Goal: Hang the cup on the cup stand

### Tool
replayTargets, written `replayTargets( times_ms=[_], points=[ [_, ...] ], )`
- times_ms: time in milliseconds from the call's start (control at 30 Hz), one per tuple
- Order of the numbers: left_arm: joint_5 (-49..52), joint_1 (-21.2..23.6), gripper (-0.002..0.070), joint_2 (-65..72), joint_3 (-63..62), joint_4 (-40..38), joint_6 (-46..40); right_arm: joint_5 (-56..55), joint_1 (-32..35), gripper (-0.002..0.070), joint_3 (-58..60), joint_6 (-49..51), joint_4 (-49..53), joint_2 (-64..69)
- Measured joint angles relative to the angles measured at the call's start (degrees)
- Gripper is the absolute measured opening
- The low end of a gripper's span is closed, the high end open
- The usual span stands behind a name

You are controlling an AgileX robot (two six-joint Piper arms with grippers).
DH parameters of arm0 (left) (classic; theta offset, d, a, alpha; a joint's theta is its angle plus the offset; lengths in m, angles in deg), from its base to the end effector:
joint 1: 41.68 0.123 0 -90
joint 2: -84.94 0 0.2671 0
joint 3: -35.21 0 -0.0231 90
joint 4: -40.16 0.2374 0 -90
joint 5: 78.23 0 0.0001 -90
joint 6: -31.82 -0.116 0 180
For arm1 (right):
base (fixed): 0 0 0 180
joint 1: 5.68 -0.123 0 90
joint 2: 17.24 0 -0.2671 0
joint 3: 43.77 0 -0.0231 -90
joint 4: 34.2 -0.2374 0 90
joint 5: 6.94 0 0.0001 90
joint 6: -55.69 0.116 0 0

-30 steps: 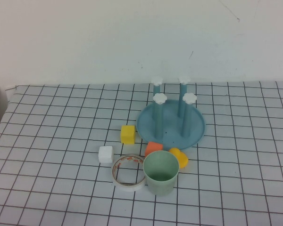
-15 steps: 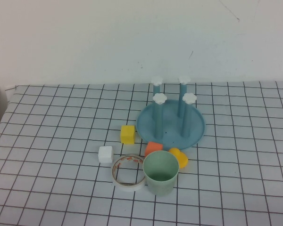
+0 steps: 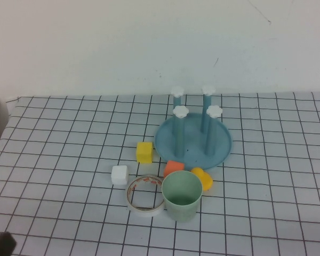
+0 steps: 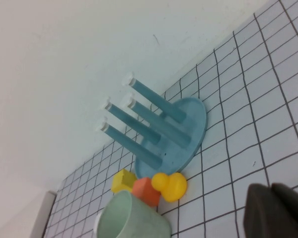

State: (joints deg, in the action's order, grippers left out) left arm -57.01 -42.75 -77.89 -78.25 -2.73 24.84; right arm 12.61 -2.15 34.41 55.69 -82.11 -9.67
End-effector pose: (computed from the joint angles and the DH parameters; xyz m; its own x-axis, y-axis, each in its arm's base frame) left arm 0.0885 -0.0303 0.2320 -0.2838 -0.5355 -0.7954 0.1236 0.8022 -0.5842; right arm 0.0828 0.0238 0.1809 -0.2433 0.7156 -0.6547 -0.0136 0.6724 0.7401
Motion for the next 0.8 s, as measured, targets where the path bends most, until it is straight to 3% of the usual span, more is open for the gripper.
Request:
replayTargets(
  times_ms=[233, 433, 600, 800],
  points=[
    [25.21, 0.0, -0.0002, 29.29, -27.42, 12.2, -18.62, 1.19, 0.0, 0.0, 0.0, -1.67, 0.03, 0.0],
    [33.25, -0.99, -0.0001, 47.88, -42.95, 17.9, -23.22, 1.19, 0.0, 0.0, 0.0, -1.91, 0.03, 0.0],
    [34.84, -7.73, -0.0002, 59.03, -51.44, 28.38, -19.52, 1.3, 0.0, 0.0, 0.0, -2.27, 0.03, 0.0],
    [36.4, -22.89, -0.0001, 71.81, -60.18, 41.27, -9.76, 1.42, 0.0, 0.0, 0.0, -2.27, 0.03, 0.0]
  ],
)
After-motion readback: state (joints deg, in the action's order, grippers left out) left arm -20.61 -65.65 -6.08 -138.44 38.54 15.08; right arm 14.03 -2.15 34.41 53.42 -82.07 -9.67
